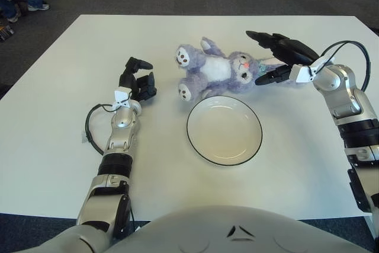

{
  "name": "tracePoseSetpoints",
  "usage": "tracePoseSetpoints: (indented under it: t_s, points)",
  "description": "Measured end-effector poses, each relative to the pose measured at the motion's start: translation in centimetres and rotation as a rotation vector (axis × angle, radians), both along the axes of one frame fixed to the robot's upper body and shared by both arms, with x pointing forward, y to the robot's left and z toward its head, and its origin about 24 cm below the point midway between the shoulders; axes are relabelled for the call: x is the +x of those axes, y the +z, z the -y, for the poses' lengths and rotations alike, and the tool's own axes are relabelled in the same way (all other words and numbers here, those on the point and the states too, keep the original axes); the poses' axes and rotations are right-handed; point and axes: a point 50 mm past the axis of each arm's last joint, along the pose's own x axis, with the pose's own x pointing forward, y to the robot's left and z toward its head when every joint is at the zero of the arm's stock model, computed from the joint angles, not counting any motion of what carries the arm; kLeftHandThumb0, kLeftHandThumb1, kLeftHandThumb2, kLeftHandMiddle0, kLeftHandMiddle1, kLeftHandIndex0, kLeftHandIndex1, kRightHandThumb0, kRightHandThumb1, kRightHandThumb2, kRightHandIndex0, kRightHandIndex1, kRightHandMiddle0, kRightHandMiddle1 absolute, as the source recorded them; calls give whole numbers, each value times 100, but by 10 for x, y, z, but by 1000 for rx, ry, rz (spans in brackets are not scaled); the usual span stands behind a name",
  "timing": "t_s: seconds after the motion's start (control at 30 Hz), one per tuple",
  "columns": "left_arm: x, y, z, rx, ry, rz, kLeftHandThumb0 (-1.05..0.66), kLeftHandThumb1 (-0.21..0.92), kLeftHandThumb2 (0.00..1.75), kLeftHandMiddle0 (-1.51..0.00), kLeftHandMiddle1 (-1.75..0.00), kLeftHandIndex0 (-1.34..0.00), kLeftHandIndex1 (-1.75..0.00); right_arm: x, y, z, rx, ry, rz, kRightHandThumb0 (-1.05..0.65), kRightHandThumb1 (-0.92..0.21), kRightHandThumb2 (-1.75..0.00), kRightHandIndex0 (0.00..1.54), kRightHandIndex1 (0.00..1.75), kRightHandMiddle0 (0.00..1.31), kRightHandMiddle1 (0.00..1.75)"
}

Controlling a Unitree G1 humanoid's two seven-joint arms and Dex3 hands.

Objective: Put the doll into the plate.

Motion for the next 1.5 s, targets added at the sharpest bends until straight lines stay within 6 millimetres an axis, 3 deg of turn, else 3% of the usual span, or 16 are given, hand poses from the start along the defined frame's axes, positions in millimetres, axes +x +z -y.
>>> tracePoseSetpoints:
  t_s: [0.53, 1.03, 1.3, 1.5]
  points:
    - [0, 0, 1, -2, -1, -1, -40, 59, 97, -121, -175, -40, -175, 10, 7, -15, -4, 59, -42, -93, -78, -8, 0, 0, 0, 0]
    - [1, 1, 4, -4, 8, 7, -40, 59, 96, -121, -175, -40, -175, 24, -8, -25, 15, 71, -134, -91, -78, -11, 8, 5, 0, 0]
    - [1, 2, 6, -3, 9, 8, -40, 60, 96, -120, -175, -40, -175, 31, -16, -29, 28, 75, -150, -94, -73, -23, 1, 25, 0, 1]
    - [1, 2, 6, -6, 7, 11, -40, 59, 96, -119, -175, -40, -175, 37, -17, -31, 16, 68, -165, -96, -73, -26, 0, 13, 0, 0]
